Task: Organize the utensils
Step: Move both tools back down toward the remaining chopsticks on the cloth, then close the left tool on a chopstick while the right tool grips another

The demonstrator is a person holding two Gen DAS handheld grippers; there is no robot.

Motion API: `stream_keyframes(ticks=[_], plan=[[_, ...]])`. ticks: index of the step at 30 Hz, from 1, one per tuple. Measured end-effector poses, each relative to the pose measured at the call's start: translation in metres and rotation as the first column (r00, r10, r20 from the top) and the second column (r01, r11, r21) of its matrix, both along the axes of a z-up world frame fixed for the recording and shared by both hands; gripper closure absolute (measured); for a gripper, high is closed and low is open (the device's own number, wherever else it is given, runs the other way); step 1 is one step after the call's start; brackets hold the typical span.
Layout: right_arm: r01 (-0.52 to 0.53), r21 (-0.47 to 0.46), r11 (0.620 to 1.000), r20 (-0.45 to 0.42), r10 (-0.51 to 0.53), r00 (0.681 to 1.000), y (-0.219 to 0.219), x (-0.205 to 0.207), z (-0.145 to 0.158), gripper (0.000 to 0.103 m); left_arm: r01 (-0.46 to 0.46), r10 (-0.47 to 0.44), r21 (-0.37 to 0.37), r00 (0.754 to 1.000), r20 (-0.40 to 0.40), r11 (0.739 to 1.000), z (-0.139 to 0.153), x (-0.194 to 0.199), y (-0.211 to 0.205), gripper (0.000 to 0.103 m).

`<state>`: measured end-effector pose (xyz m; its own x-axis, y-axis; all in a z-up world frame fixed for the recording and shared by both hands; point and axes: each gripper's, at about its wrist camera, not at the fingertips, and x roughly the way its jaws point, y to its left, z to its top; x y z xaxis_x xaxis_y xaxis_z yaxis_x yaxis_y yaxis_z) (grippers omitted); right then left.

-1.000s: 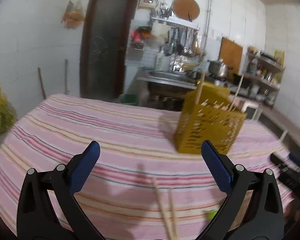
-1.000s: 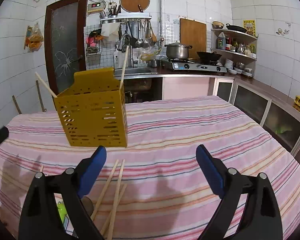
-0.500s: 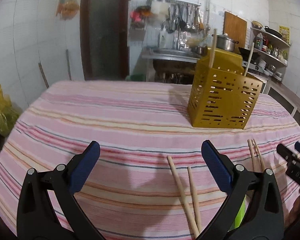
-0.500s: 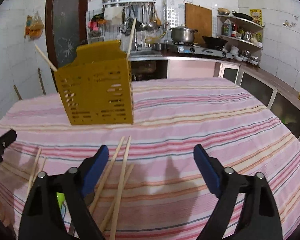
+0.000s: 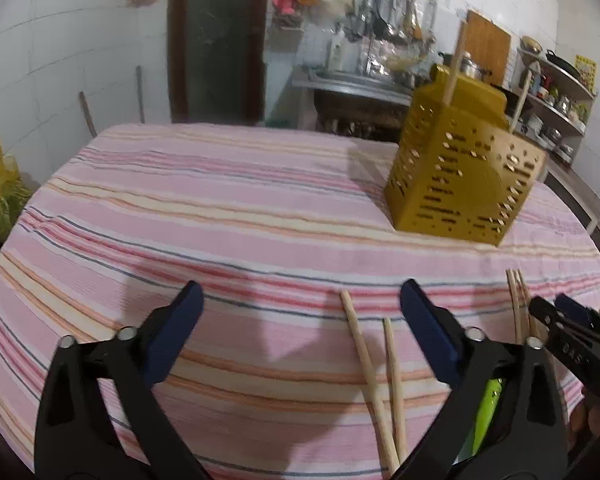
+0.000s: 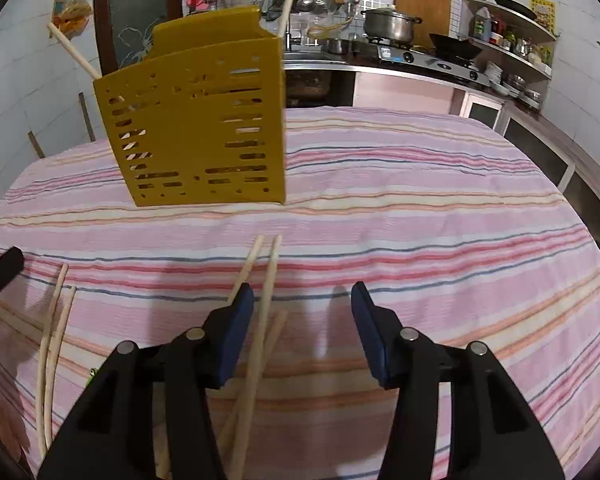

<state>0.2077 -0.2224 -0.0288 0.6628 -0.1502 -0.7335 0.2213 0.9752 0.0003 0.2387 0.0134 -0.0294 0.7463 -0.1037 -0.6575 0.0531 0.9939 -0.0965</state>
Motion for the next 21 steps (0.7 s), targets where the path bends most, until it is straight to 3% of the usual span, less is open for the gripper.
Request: stream_keyframes(ticks=[5, 9, 21], plan=[[-0.014, -0.006, 1.000, -0.014, 0.014, 1.000, 0.004, 0.001, -0.002, 0.053, 0.024, -0.023, 0.001, 0.999, -0.045, 1.000, -0.007, 0.003, -0.005, 0.028], [-0.009, 0.004, 1.000, -0.029, 0.009, 1.000, 0.003, 0.002, -0.004, 0.063, 0.041, -0.041, 0.001, 0.994, -0.098, 0.999, -0.016, 0.006, -0.009, 0.045], [-0.004, 0.024, 1.000, -0.059, 0.006, 0.998, 0.004, 0.017, -0.006, 0.070, 0.074, -0.072, 0.014, 0.987, -0.145, 0.997, -0.025, 0.006, -0.024, 0.053]])
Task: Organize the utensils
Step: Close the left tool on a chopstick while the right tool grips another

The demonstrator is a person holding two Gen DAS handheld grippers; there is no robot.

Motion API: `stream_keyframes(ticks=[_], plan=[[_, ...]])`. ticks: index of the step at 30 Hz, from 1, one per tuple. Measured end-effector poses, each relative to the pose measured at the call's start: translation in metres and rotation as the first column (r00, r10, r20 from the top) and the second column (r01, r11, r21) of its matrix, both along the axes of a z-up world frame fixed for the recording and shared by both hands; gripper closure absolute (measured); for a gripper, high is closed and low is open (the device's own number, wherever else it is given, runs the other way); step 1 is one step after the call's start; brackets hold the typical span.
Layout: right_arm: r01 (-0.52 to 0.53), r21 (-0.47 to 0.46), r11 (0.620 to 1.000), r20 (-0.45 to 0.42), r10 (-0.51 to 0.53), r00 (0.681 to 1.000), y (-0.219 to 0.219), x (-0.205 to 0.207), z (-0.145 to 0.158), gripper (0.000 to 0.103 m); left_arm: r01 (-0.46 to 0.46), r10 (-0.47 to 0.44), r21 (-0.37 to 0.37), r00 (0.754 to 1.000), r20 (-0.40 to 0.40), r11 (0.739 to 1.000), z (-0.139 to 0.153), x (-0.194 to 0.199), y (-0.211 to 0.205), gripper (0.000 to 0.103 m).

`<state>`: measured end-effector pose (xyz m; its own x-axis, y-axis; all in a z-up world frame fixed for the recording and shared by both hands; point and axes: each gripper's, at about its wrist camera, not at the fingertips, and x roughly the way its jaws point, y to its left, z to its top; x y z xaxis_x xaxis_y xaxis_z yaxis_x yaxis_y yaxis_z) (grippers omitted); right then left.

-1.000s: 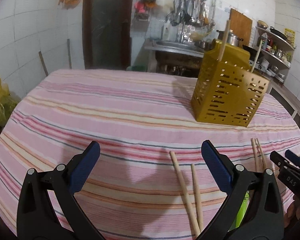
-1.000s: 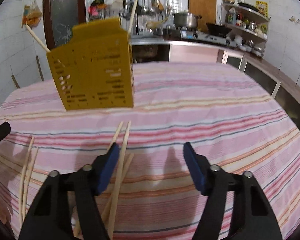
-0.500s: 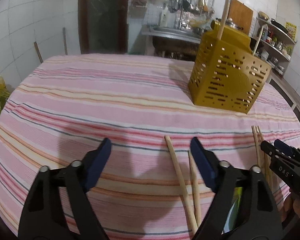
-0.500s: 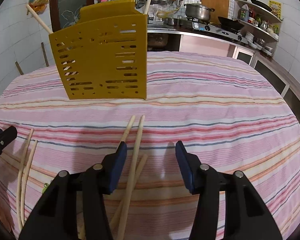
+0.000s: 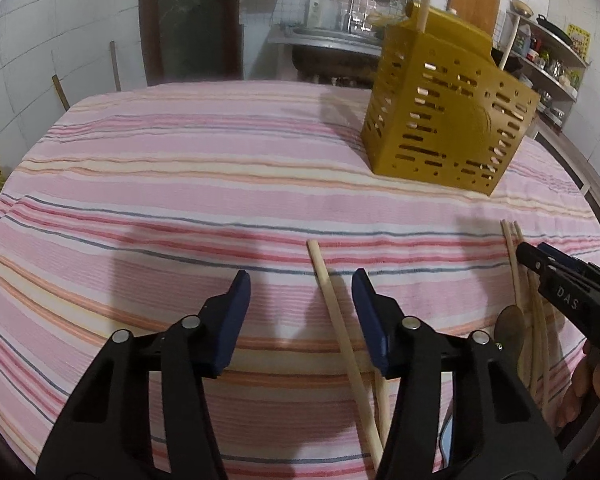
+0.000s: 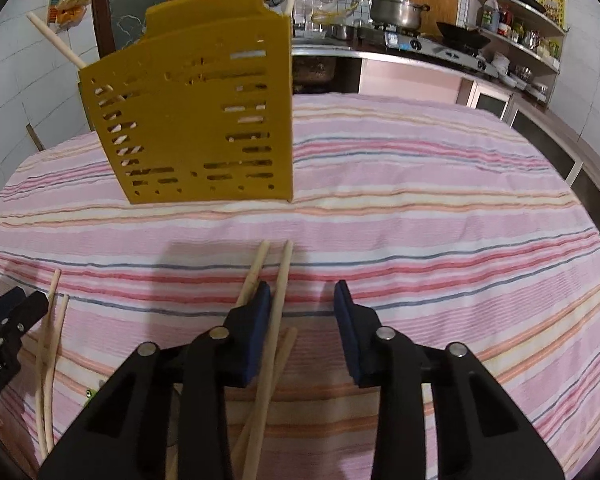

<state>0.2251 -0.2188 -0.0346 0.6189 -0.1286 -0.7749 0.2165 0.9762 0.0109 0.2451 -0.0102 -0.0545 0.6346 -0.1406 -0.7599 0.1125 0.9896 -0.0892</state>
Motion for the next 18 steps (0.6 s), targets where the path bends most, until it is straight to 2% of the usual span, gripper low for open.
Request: stream_keyframes(ticks=[7, 9, 12, 14, 18], plan=[[-0.002, 0.005, 1.000, -0.006, 0.002, 1.000, 0.003, 0.005, -0.002, 0.077, -0.005, 0.006, 0.011, 1.000, -0.024, 1.000, -0.005, 0.009, -0.005, 0.055], [-0.003, 0.005, 1.000, -0.008, 0.003, 1.000, 0.003, 0.008, -0.002, 0.080, 0.000, 0.000, 0.020, 0.999, -0.032, 1.000, -0.006, 0.015, -0.009, 0.059], [-0.009, 0.009, 1.000, -0.006, 0.009, 1.000, 0.005, 0.007, -0.001, 0.088, 0.003, -0.002, 0.030, 0.999, -0.035, 1.000, -0.007, 0.019, -0.010, 0.067], [-0.010, 0.015, 1.000, -0.003, 0.011, 1.000, 0.005, 0.006, -0.001, 0.092, 0.005, -0.004, 0.023, 0.999, -0.041, 1.000, -0.007, 0.021, -0.009, 0.077], [-0.007, 0.036, 0.999, 0.008, 0.007, 1.000, 0.001, 0.006, 0.000, 0.094, 0.001, -0.001, 0.000, 0.999, -0.051, 1.000, -0.006, 0.024, -0.006, 0.088]])
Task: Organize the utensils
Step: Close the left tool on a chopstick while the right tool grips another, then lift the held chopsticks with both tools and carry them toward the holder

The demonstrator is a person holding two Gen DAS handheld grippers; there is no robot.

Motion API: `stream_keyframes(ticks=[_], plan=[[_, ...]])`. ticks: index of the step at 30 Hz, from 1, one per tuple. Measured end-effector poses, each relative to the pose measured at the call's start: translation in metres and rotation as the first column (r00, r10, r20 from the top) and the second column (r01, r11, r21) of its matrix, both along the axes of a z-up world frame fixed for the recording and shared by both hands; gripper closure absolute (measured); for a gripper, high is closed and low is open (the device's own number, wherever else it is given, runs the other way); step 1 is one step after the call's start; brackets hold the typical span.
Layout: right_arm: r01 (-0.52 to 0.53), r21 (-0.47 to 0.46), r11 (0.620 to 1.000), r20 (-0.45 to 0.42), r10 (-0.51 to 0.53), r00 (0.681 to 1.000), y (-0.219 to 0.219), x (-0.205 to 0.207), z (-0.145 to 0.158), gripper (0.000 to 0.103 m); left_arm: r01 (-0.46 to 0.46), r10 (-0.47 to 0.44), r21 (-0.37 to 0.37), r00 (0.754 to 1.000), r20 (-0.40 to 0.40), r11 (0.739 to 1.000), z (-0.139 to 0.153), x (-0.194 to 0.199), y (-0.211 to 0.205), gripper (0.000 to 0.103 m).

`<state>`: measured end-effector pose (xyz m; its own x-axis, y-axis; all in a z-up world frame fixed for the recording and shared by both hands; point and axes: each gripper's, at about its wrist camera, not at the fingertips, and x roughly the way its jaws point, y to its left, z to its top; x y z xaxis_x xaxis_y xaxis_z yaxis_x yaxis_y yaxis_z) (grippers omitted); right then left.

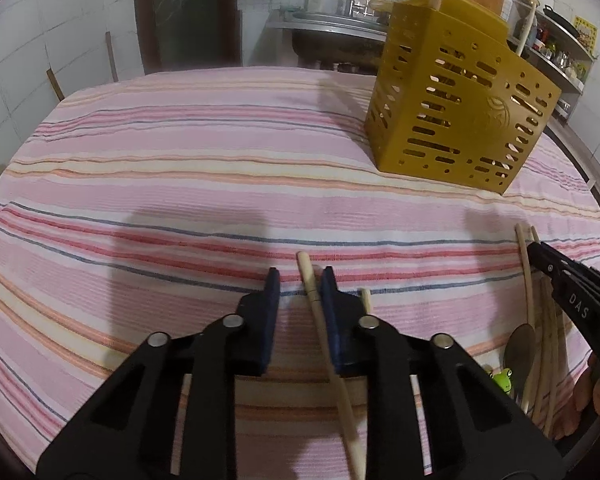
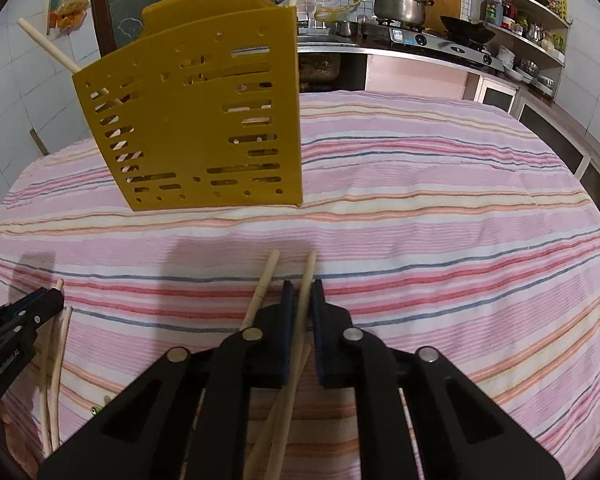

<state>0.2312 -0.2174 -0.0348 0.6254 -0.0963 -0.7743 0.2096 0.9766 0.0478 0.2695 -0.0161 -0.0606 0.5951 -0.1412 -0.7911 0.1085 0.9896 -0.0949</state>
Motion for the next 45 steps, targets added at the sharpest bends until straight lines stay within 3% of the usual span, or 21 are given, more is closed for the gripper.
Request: stream_keyframes(ticks=[2, 8, 16, 24, 34, 37, 40, 42, 45], plan=[[0.004, 0.009, 1.000, 0.013, -0.004, 1.000, 0.000, -0.003, 0.002, 0.096, 0.008, -0.008, -0.020, 1.000, -0.006, 1.000, 0.000, 0.001, 0.001, 0.096], [0.010, 0.027, 1.000, 0.065, -0.012, 0.998, -0.008, -0.009, 0.012, 0.096, 0.008, -0.007, -0.024, 1.000, 0.020, 1.000, 0.005, -0.001, 0.000, 0.096], [0.011, 0.085, 0.996, 0.196, -0.027, 0.980, -0.023, -0.031, 0.038, 0.097, 0.011, -0.004, -0.043, 0.988, 0.157, 0.999, 0.035, -0.025, 0.004, 0.097], [0.016, 0.071, 0.997, 0.375, -0.041, 0.926, -0.025, -0.074, 0.074, 0.097, 0.017, -0.022, 0.016, 0.932, 0.363, 1.000, 0.076, -0.073, -0.001, 0.097], [0.003, 0.055, 0.999, 0.468, -0.029, 0.883, -0.023, -0.115, 0.096, 0.097, 0.036, -0.053, 0.045, 0.880, 0.472, 0.998, 0.098, -0.119, 0.000, 0.099], [-0.003, 0.035, 0.999, 0.472, -0.013, 0.882, -0.021, -0.121, 0.097, 0.097, 0.043, -0.058, 0.044, 0.889, 0.454, 0.998, 0.096, -0.118, 0.003, 0.099], [0.003, 0.030, 1.000, 0.467, -0.016, 0.884, -0.022, -0.122, 0.095, 0.097, 0.051, -0.048, 0.004, 0.926, 0.375, 0.999, 0.090, -0.099, 0.009, 0.099], [0.008, 0.029, 1.000, 0.444, -0.020, 0.896, -0.024, -0.114, 0.093, 0.097, 0.030, -0.021, -0.023, 0.952, 0.305, 0.999, 0.080, -0.081, 0.014, 0.094], [0.013, 0.036, 0.999, 0.394, -0.027, 0.919, -0.031, -0.096, 0.084, 0.097, 0.007, -0.006, -0.008, 0.977, 0.214, 1.000, 0.059, -0.056, 0.014, 0.085]])
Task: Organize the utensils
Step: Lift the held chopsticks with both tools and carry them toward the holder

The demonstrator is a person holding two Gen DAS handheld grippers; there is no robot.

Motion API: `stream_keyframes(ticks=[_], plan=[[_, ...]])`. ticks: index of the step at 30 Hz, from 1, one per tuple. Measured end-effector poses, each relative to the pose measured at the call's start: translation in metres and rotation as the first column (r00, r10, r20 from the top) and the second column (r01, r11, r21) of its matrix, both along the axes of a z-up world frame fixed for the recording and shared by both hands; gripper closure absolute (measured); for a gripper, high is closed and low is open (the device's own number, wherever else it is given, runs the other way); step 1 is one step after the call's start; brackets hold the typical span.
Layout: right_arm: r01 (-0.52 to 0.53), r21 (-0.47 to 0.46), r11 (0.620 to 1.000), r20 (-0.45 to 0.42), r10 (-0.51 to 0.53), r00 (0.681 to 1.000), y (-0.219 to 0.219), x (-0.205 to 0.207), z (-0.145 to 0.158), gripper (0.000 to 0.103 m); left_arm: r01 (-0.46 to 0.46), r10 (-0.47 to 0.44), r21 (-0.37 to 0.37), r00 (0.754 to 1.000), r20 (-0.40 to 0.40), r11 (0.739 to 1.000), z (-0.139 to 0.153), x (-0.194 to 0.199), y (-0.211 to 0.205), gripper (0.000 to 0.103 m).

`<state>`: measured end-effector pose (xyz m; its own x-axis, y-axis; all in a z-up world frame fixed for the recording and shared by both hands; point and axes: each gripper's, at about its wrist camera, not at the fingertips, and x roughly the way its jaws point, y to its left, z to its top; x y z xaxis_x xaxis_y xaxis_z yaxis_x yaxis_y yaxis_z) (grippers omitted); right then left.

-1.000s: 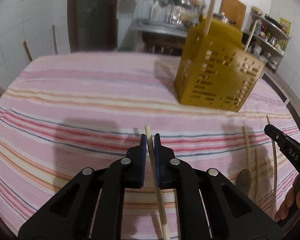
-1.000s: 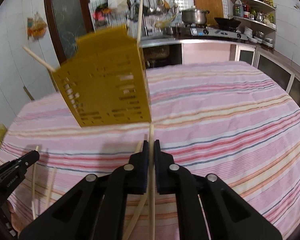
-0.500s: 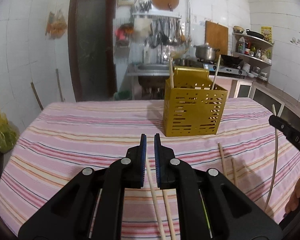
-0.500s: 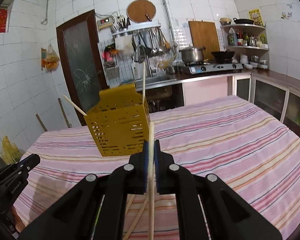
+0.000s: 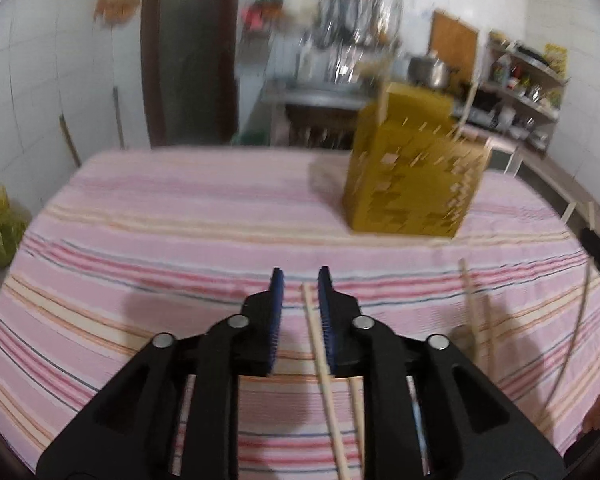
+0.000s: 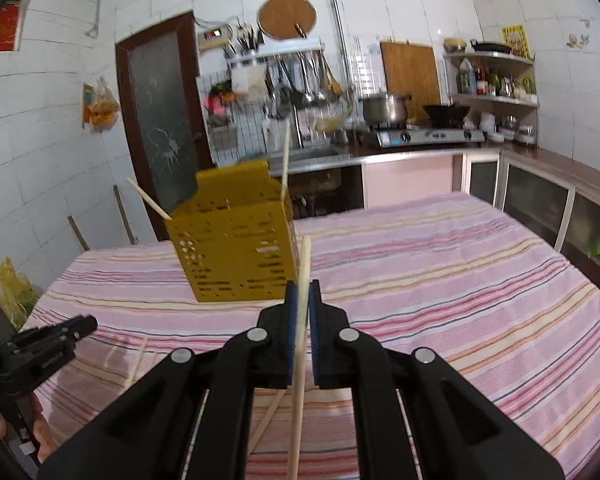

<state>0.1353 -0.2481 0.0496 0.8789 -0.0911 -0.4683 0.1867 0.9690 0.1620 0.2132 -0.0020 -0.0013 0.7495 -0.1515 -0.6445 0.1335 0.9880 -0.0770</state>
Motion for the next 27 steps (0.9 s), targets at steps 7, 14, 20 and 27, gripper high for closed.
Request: stream_keyframes(ticks=[7, 14, 20, 27], plan=[[0.027, 0.022, 0.999, -0.072, -0.025, 0.997, -0.012, 0.030, -0.022, 0.097, -0.015, 0.020, 0.039, 0.990, -0.136, 0.999, -0.037, 0.033, -0.010, 0.070], [0.011, -0.004, 1.000, -0.082, -0.011, 0.997, -0.007, 0.032, -0.026, 0.097, -0.021, 0.027, 0.032, 0.976, -0.214, 0.999, -0.052, 0.053, -0.016, 0.070], [0.011, 0.001, 1.000, -0.091, -0.010, 0.996, -0.007, 0.033, -0.029, 0.097, -0.020, 0.028, 0.038, 0.975, -0.222, 0.999, -0.057, 0.056, -0.016, 0.070], [0.006, 0.003, 1.000, -0.094, -0.005, 0.996, -0.005, 0.032, -0.030, 0.097, -0.016, 0.031, 0.067, 0.971, -0.235, 0.998, -0.058, 0.064, -0.026, 0.076]])
